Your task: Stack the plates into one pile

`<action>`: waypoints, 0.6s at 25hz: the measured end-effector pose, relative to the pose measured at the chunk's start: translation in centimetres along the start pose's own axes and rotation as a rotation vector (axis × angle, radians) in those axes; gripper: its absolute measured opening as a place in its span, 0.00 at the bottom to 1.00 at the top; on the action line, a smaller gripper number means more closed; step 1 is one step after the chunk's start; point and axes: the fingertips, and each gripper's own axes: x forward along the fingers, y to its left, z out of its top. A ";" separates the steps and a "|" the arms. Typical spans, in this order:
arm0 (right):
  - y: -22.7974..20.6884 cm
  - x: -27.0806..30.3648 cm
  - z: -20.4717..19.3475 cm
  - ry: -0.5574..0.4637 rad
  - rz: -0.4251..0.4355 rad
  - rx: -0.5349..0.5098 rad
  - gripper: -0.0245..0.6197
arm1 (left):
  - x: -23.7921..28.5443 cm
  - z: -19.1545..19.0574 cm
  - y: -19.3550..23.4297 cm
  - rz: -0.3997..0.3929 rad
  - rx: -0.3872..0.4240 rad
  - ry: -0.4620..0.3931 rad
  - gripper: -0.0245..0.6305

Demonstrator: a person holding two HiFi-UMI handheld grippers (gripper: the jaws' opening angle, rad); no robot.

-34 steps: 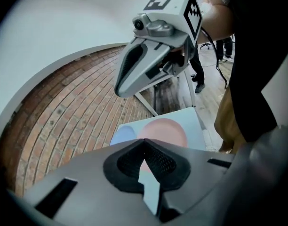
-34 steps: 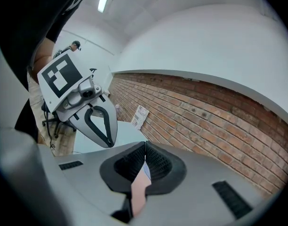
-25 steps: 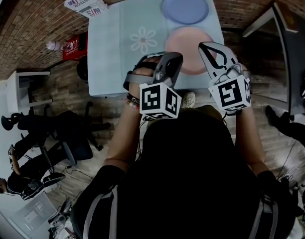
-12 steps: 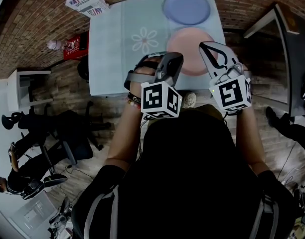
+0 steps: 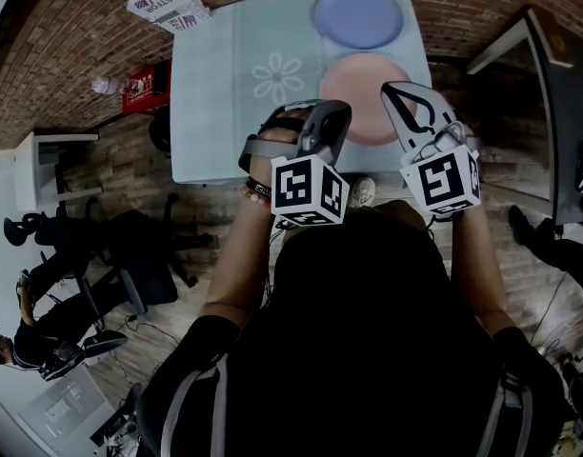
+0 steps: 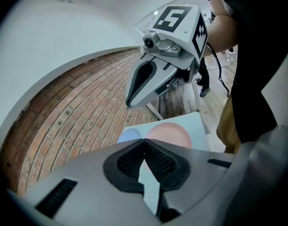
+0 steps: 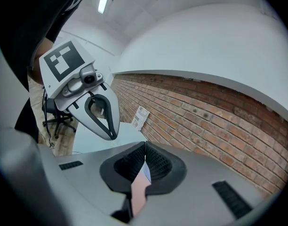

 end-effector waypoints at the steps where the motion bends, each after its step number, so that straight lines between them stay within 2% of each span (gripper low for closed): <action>1: 0.0 0.0 0.0 0.000 0.001 0.000 0.09 | 0.0 0.0 0.0 -0.002 0.000 -0.001 0.07; 15: -0.3 0.2 -0.9 0.017 0.005 0.006 0.09 | 1.1 -0.3 0.6 -0.002 0.010 0.012 0.07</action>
